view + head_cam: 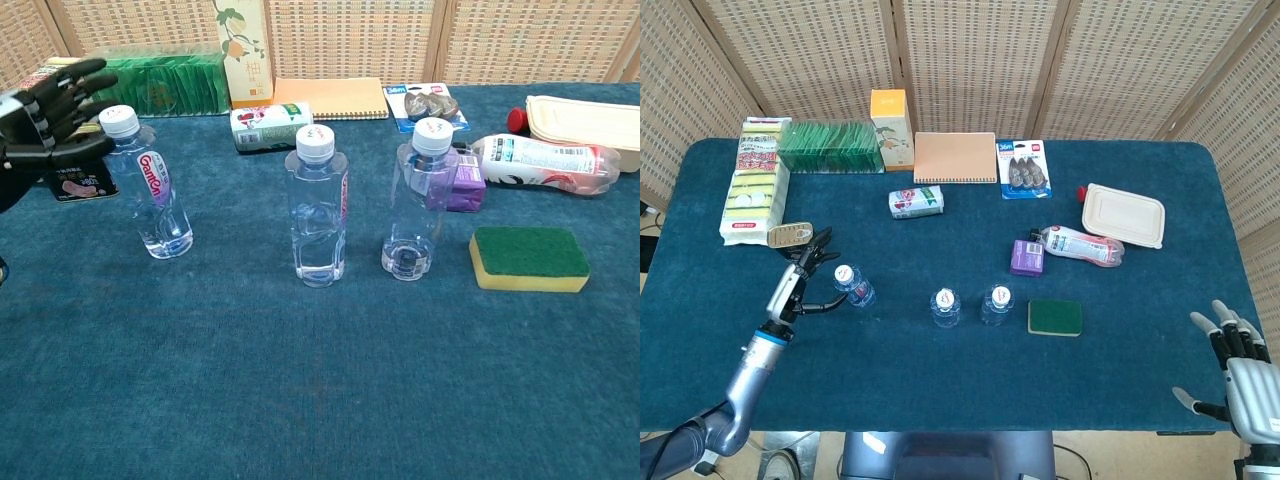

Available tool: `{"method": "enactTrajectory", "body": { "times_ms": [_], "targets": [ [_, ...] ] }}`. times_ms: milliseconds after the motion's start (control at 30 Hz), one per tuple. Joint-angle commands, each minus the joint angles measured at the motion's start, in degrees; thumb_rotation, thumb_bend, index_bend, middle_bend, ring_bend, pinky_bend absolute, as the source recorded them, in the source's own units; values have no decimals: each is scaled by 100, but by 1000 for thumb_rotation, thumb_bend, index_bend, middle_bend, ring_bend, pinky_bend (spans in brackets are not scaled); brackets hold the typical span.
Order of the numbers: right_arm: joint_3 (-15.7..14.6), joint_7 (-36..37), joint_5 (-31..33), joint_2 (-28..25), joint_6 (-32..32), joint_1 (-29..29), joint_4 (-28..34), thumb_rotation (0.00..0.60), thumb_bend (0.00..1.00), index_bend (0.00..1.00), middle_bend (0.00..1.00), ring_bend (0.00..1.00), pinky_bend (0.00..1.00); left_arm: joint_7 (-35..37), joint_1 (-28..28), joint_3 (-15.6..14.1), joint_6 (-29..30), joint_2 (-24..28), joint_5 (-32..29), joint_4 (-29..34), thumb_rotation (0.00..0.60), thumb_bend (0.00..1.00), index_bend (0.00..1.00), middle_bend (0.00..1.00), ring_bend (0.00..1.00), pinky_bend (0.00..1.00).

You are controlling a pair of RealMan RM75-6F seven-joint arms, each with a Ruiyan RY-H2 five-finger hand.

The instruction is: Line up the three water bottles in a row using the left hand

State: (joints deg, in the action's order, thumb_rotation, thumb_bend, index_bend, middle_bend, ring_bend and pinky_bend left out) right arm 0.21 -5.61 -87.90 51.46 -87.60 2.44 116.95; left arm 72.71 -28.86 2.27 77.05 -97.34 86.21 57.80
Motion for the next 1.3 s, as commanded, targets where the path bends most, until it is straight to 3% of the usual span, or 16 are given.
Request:
{"method": "enactTrajectory", "body": {
  "times_ms": [33,367,500,567,733,833,1300],
  "targets": [
    [-3,-4,-5,-2,10,-6,1,600,0,147,9,0,0,160,48,-75,-256,-246,-22,-372,600,208,0,0,0,149],
    [-10,-24,-1,0,18,-8,15,600,0,147,9,0,0,-110,-233,-13,-743,-628,68,-743,600,210,0,0,0,149],
    [7,41,30,-18,17,-13,1,600,0,147,9,0,0,-279,-293,44,-852,-725,43,-763,600,334,0,0,0,156],
    [8,83,31,-29,23,-17,-9,600,0,147,9,0,0,-448,-303,99,-889,-801,-11,-806,600,418,16,60,17,213],
    [9,154,34,-55,23,-17,-23,600,0,147,9,0,0,-652,-334,142,-943,-883,-24,-796,600,535,305,430,244,404],
    [13,183,36,-67,23,-19,-22,600,0,147,9,0,0,-750,-341,140,-930,-887,7,-752,600,549,405,509,309,440],
    [-9,170,-4,-65,17,-11,-11,600,0,147,9,0,0,-1256,-437,-73,-527,-846,559,-60,600,530,442,533,330,453]
  ]
}}
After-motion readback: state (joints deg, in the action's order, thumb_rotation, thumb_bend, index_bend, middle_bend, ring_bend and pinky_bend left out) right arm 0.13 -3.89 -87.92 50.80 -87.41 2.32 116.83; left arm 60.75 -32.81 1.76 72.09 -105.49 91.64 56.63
